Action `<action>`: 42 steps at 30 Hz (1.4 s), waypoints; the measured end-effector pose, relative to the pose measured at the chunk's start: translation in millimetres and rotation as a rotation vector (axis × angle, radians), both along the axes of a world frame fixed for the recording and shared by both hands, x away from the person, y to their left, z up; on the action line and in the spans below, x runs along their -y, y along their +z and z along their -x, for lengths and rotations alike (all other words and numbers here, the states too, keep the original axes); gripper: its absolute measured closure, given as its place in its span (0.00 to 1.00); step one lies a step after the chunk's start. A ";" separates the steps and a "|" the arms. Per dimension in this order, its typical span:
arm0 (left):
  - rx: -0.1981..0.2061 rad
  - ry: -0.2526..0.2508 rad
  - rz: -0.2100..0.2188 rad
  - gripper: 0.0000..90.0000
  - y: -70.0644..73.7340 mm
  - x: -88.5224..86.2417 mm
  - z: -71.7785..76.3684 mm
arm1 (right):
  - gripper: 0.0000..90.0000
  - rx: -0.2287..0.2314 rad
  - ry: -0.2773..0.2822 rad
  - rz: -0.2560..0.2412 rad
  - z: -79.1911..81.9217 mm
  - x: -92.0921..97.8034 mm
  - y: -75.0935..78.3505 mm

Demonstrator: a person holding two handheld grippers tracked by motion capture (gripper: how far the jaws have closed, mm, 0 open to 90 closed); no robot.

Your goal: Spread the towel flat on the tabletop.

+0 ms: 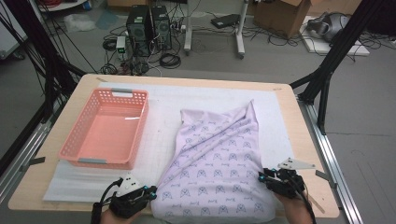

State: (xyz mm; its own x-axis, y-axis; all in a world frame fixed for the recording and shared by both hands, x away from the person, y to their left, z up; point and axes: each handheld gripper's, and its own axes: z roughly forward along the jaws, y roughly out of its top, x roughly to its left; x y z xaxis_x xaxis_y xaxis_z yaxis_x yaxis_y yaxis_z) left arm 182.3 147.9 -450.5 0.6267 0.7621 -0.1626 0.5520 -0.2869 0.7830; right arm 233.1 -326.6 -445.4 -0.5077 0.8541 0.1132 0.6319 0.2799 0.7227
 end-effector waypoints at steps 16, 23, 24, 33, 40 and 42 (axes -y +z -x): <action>0.010 0.004 0.071 0.54 1.3 34.0 -55.5 | 0.86 0.027 -0.033 0.033 50.7 46.3 5.8; -0.020 0.014 0.024 0.97 -1.9 40.8 -62.1 | 0.81 0.032 -0.053 0.011 38.5 42.7 6.5; -0.017 0.017 0.019 0.97 -1.5 38.6 -59.1 | 0.81 0.029 -0.052 0.015 35.6 41.6 5.9; -0.004 -0.002 0.032 0.97 -3.0 9.8 -20.1 | 0.72 0.016 -0.039 -0.010 10.2 19.7 3.0; 0.003 0.018 0.075 0.65 -4.4 12.9 -22.8 | 0.98 0.002 -0.002 0.054 14.1 15.0 3.5; 0.008 0.026 0.082 0.58 -4.5 14.4 -24.1 | 0.98 -0.009 -0.018 0.062 25.0 25.5 4.8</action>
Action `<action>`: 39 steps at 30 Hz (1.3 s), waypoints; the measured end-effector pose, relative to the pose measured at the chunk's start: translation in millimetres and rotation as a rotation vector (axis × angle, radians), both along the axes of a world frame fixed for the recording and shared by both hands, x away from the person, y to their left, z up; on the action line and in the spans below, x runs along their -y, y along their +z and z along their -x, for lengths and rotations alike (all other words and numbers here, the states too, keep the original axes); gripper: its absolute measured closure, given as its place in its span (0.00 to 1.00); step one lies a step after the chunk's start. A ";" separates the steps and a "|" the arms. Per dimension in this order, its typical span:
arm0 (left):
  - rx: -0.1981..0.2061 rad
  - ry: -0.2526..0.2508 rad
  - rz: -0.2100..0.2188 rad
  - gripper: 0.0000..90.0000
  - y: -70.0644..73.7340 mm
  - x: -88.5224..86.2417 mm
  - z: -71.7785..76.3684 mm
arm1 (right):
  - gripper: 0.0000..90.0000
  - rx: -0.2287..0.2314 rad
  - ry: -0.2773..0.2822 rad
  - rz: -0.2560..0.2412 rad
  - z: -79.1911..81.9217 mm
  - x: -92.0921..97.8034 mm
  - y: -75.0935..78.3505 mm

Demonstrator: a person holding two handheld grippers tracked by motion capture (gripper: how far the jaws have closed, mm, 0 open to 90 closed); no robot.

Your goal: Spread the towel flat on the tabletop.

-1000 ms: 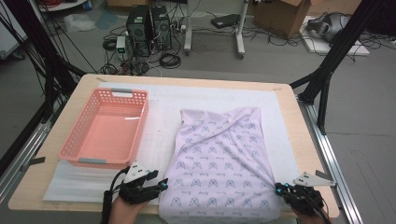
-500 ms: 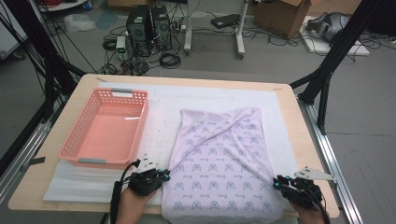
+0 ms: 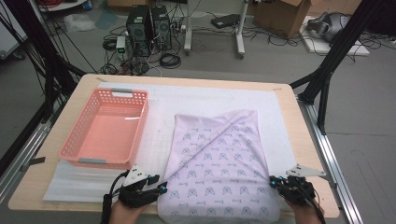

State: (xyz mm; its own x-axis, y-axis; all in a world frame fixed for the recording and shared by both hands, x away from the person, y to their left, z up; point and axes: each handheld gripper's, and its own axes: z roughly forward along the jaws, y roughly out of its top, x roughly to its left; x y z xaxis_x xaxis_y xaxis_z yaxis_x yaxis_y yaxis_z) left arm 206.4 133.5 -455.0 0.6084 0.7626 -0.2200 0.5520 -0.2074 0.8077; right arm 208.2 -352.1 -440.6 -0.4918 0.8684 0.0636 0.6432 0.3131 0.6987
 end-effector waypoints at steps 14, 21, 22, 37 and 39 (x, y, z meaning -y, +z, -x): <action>0.000 -0.062 -0.049 0.81 0.6 37.2 -14.2 | 0.75 0.039 -0.059 -0.054 20.6 18.5 4.5; -0.023 -0.042 -0.064 0.97 3.1 16.5 0.8 | 0.74 0.031 -0.077 -0.076 2.6 15.4 0.8; -0.025 -0.034 -0.058 0.97 3.1 13.1 3.8 | 0.74 0.032 -0.078 -0.081 -0.1 14.5 0.7; 0.005 -0.017 0.049 0.58 6.7 1.7 -0.2 | 0.97 -0.001 -0.020 0.018 4.4 2.6 1.1; 0.006 -0.016 0.056 0.57 6.9 3.6 -4.8 | 0.96 -0.001 -0.025 0.025 13.3 8.4 1.2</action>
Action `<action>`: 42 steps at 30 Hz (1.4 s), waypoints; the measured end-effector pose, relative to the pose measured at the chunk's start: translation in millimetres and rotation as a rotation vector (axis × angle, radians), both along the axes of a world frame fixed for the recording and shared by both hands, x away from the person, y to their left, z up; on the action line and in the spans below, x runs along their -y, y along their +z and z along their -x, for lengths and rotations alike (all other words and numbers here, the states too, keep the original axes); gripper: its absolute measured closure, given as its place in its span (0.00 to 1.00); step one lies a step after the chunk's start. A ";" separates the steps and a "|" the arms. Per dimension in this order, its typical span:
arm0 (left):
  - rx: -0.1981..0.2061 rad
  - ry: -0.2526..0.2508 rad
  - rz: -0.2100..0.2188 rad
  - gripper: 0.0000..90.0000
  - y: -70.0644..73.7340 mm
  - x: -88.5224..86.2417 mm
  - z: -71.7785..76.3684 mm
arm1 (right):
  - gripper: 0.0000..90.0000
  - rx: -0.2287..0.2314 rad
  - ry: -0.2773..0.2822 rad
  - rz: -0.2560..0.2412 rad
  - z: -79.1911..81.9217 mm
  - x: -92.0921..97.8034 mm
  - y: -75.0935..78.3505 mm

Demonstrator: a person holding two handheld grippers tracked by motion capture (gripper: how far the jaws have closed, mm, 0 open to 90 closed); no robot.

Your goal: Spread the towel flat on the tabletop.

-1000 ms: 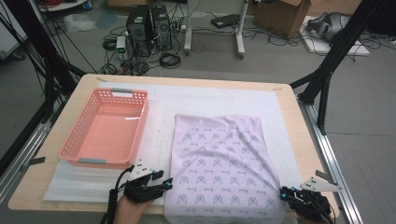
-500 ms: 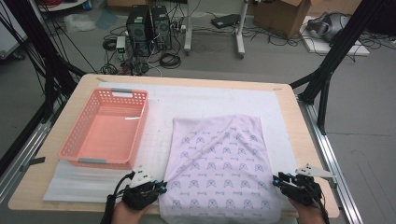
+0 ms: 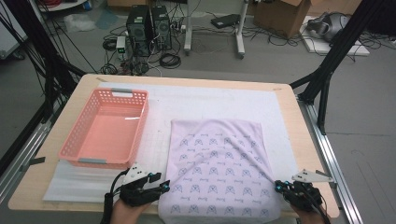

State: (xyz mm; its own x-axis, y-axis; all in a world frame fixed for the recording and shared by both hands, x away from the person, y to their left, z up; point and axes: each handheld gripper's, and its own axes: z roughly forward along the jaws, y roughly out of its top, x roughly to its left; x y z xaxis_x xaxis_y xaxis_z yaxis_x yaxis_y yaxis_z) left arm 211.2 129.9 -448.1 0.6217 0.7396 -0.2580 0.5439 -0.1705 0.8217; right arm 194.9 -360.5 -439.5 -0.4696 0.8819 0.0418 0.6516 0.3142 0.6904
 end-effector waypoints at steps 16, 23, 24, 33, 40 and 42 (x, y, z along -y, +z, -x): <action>-0.080 -0.014 -0.091 0.97 -2.4 3.3 3.1 | 0.72 0.045 -0.063 -0.076 3.9 10.6 1.3; -0.068 -0.017 -0.036 0.68 -3.9 -6.1 9.6 | 0.74 0.019 -0.021 -0.103 -0.4 1.1 -2.9; -0.058 -0.008 -0.024 0.62 -3.5 -5.7 8.0 | 0.76 0.011 -0.009 -0.103 -1.8 -1.5 -4.4; 0.006 0.006 0.015 0.52 1.7 -3.8 -0.1 | 0.99 0.006 0.004 0.049 8.6 -0.4 2.9; 0.027 0.003 0.010 0.51 2.6 7.0 -19.9 | 0.78 0.044 -0.022 -0.012 14.0 11.6 7.0; 0.026 0.007 0.019 0.51 2.2 9.9 -32.8 | 0.78 0.064 -0.020 -0.022 11.7 11.7 8.0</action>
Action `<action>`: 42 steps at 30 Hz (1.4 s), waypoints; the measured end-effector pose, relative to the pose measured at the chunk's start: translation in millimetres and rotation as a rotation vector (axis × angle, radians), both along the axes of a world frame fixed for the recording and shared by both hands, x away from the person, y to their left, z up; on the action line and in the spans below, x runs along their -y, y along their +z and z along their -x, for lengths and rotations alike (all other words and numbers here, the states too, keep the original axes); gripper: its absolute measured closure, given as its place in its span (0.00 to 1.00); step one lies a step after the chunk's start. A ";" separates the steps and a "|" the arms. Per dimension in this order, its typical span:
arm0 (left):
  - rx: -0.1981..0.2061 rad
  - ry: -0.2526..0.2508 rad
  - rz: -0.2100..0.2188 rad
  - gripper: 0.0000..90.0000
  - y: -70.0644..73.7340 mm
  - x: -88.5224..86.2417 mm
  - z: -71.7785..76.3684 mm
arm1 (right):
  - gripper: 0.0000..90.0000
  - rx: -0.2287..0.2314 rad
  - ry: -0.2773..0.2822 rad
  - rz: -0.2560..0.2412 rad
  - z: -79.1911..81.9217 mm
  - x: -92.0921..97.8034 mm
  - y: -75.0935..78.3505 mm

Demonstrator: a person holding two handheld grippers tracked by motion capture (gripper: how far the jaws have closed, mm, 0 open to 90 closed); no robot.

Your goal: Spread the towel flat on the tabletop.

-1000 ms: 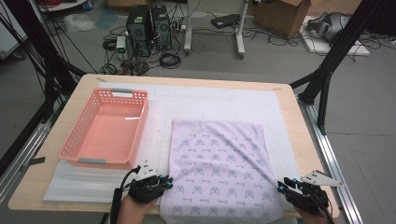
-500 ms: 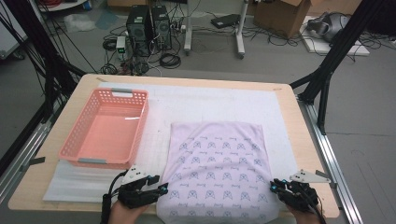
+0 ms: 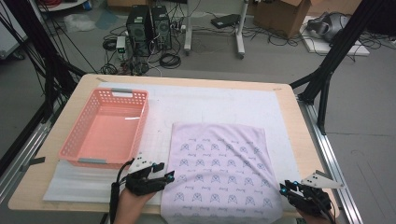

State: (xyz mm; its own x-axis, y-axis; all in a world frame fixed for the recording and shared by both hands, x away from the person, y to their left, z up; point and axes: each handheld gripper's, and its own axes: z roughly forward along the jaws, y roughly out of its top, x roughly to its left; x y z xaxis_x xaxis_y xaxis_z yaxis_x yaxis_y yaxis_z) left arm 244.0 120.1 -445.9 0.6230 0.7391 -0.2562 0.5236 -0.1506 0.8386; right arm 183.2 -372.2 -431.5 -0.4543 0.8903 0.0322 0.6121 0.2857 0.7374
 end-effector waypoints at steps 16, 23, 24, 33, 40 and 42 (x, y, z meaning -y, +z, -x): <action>-0.021 0.034 -0.046 0.52 -2.9 12.1 -77.7 | 0.74 0.053 0.034 -0.060 -82.5 -9.3 -3.8; -0.021 0.042 -0.056 0.50 -4.6 14.7 -90.9 | 0.69 0.062 0.063 -0.067 -120.3 -20.8 -1.5; -0.019 0.047 -0.057 0.50 -4.6 15.4 -92.7 | 0.67 0.063 0.059 -0.062 -125.9 -21.5 -2.0; -0.022 0.100 -0.071 0.52 -5.4 22.6 -110.6 | 0.66 0.019 -0.049 -0.006 -175.2 -19.0 -8.8; -0.062 0.112 -0.087 0.56 -6.9 24.4 -115.8 | 0.97 -0.016 -0.041 -0.002 -211.5 -23.7 -13.0; -0.062 0.122 -0.090 0.57 -6.6 24.4 -116.0 | 0.98 0.006 -0.054 0.086 -215.3 -25.9 -10.9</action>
